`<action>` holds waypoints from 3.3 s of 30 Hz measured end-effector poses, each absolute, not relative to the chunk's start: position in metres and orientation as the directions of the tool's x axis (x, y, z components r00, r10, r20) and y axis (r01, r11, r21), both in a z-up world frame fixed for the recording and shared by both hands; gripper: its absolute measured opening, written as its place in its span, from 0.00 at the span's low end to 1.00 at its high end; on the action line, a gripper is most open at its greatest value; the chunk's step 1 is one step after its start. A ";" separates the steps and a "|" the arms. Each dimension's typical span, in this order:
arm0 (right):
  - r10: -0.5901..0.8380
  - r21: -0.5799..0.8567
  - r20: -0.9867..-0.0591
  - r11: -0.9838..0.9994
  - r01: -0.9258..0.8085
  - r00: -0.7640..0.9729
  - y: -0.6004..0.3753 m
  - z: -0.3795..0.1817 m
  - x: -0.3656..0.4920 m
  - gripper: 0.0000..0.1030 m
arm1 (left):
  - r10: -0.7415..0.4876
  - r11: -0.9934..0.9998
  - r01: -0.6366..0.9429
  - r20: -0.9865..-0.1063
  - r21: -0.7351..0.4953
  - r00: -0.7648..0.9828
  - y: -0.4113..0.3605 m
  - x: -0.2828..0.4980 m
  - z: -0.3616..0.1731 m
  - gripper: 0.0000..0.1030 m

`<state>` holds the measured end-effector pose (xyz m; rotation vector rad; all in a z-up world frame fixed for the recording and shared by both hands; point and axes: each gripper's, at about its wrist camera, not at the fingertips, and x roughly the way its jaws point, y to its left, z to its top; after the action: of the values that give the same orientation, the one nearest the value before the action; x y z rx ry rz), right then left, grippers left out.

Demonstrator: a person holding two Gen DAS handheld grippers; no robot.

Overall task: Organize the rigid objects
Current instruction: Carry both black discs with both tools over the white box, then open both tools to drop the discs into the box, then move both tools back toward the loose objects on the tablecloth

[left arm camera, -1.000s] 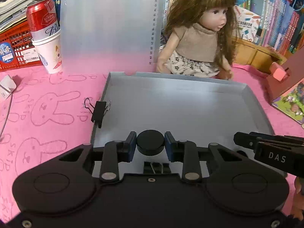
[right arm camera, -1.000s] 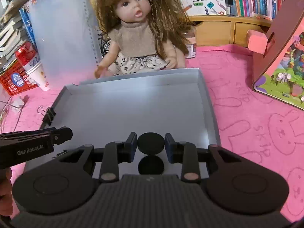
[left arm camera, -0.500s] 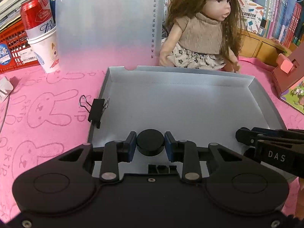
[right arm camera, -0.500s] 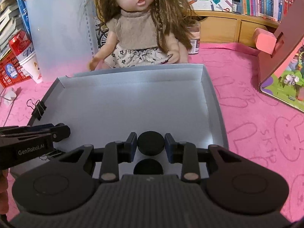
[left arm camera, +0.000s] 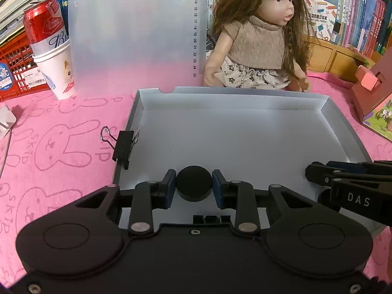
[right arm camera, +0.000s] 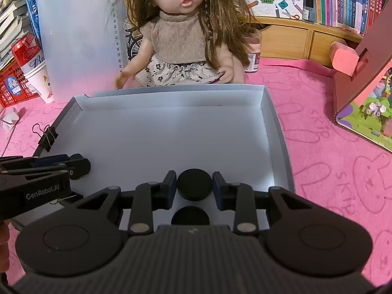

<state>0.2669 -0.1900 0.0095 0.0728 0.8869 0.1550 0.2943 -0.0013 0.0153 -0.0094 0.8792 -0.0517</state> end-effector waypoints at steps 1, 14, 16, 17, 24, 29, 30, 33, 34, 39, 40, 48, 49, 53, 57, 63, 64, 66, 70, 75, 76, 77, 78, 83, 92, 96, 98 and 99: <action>0.171 0.132 -0.763 0.985 -0.109 0.623 -0.190 0.010 0.266 0.42 | -0.049 0.999 0.038 -0.770 -0.033 0.637 0.000 0.294 0.016 0.29; 0.191 0.120 -0.709 0.981 -0.151 0.679 -0.194 0.026 0.245 0.70 | -0.018 0.998 0.060 -0.718 0.033 0.696 -0.003 0.269 0.041 0.62; 0.197 0.112 -0.694 0.980 -0.166 0.693 -0.194 0.030 0.238 0.77 | -0.032 0.997 0.076 -0.707 0.031 0.707 -0.003 0.262 0.046 0.65; 0.199 0.107 -0.683 0.979 -0.174 0.703 -0.195 0.033 0.233 0.78 | -0.038 0.996 0.081 -0.700 0.029 0.714 -0.004 0.257 0.049 0.65; 0.232 0.099 -0.617 0.971 -0.218 0.752 -0.199 0.052 0.204 0.86 | -0.070 0.995 0.101 -0.644 0.012 0.762 -0.003 0.228 0.063 0.72; 0.244 0.075 -0.568 0.966 -0.246 0.786 -0.202 0.059 0.181 0.87 | -0.091 0.994 0.105 -0.617 -0.015 0.781 0.002 0.207 0.065 0.72; 0.248 0.075 -0.560 0.965 -0.250 0.791 -0.202 0.059 0.177 0.87 | -0.094 0.994 0.107 -0.612 -0.016 0.786 0.002 0.202 0.065 0.73; 0.258 0.076 -0.540 0.963 -0.258 0.801 -0.205 0.060 0.162 0.88 | -0.104 0.993 0.117 -0.596 -0.017 0.796 0.002 0.188 0.064 0.73; 0.260 0.078 -0.534 0.963 -0.259 0.805 -0.206 0.060 0.158 0.89 | -0.109 0.993 0.120 -0.592 -0.022 0.798 0.002 0.183 0.063 0.73; 0.276 0.088 -0.510 0.959 -0.270 0.815 -0.210 0.056 0.137 0.90 | -0.149 0.988 0.150 -0.557 -0.045 0.817 0.000 0.157 0.056 0.74; 0.277 0.085 -0.502 0.959 -0.272 0.819 -0.210 0.055 0.132 0.90 | -0.151 0.988 0.150 -0.552 -0.047 0.820 -0.001 0.152 0.055 0.74; 0.249 0.003 -0.432 0.962 -0.274 0.867 -0.209 0.041 0.092 0.90 | -0.135 0.990 0.131 -0.538 -0.046 0.832 -0.001 0.118 0.041 0.74; 0.251 0.001 -0.427 0.961 -0.277 0.869 -0.209 0.040 0.088 0.91 | -0.133 0.991 0.130 -0.536 -0.044 0.834 -0.001 0.114 0.039 0.74; 0.250 0.002 -0.425 0.961 -0.276 0.870 -0.213 0.035 0.076 0.92 | -0.129 0.991 0.126 -0.527 -0.042 0.840 0.000 0.100 0.036 0.74; 0.251 0.032 -0.431 0.964 -0.263 0.867 -0.217 0.028 0.067 0.93 | -0.127 0.991 0.125 -0.520 -0.039 0.845 0.000 0.086 0.030 0.74; 0.229 0.050 -0.430 0.972 -0.230 0.874 -0.221 0.016 0.050 0.92 | -0.130 0.991 0.120 -0.515 -0.053 0.848 0.003 0.069 0.022 0.73; 0.227 0.054 -0.428 0.973 -0.225 0.875 -0.221 0.015 0.047 0.92 | -0.126 0.992 0.116 -0.508 -0.050 0.852 0.004 0.065 0.021 0.73; 0.228 0.068 -0.423 0.973 -0.220 0.877 -0.225 0.014 0.041 0.92 | -0.116 0.993 0.108 -0.498 -0.045 0.859 0.006 0.058 0.021 0.72; 0.223 0.071 -0.414 0.974 -0.213 0.882 -0.232 0.013 0.027 0.92 | -0.127 0.992 0.118 -0.478 -0.048 0.869 0.012 0.044 0.023 0.69; 0.214 0.055 -0.437 0.976 -0.212 0.873 -0.238 0.007 0.013 0.86 | -0.145 0.988 0.156 -0.488 -0.019 0.861 0.013 0.024 0.023 0.59; 0.216 0.051 -0.449 0.975 -0.216 0.867 -0.239 0.005 0.010 0.84 | -0.152 0.986 0.167 -0.495 -0.015 0.856 0.013 0.022 0.023 0.57; 0.217 0.047 -0.458 0.974 -0.221 0.862 -0.239 0.005 0.008 0.83 | -0.163 0.984 0.180 -0.505 -0.014 0.848 0.013 0.019 0.022 0.56; 0.217 0.041 -0.465 0.974 -0.224 0.858 -0.239 0.003 0.006 0.79 | -0.174 0.981 0.193 -0.514 -0.017 0.840 0.013 0.016 0.021 0.52; 0.227 0.025 -0.495 0.969 -0.247 0.838 -0.239 -0.003 -0.001 0.69 | -0.200 0.973 0.232 -0.549 -0.011 0.812 0.010 0.009 0.014 0.44; 0.243 0.011 -0.516 0.961 -0.277 0.821 -0.233 -0.009 -0.001 0.55 | -0.196 0.970 0.244 -0.583 0.004 0.788 0.005 0.009 0.003 0.38; 0.243 -0.001 -0.521 0.958 -0.286 0.818 -0.229 -0.012 -0.001 0.54 | -0.183 0.972 0.234 -0.590 0.010 0.786 0.005 0.011 0.000 0.38; 0.243 -0.006 -0.524 0.957 -0.289 0.817 -0.227 -0.012 0.000 0.54 | -0.176 0.974 0.226 -0.593 0.010 0.785 0.006 0.013 -0.001 0.38; 0.242 -0.008 -0.524 0.957 -0.289 0.817 -0.227 -0.013 0.001 0.54 | -0.172 0.975 0.222 -0.594 0.010 0.786 0.007 0.014 -0.002 0.38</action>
<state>0.0006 -0.2268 -0.0128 -0.0881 0.5464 0.2833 0.0135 0.0066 -0.0020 0.0812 0.6324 -0.2127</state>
